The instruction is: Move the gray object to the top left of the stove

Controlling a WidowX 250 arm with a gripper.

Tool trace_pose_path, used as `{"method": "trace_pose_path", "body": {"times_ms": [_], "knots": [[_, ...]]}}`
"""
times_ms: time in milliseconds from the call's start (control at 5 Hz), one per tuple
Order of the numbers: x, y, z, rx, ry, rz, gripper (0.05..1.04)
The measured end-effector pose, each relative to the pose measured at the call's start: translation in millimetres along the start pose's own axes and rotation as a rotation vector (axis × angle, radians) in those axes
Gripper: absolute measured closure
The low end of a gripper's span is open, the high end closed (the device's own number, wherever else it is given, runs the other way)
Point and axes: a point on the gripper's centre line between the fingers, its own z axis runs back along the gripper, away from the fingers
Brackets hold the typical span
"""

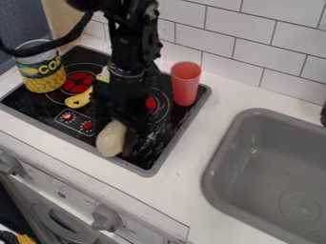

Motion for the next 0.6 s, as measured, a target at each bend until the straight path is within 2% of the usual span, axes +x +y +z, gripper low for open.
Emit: {"method": "trace_pose_path", "body": {"times_ms": [200, 600], "knots": [[-0.9, 0.6, -1.0, 0.0, -0.007, 0.018, 0.242], [-5.0, 0.2, 0.9, -0.02, -0.021, 0.047, 0.242]]}}
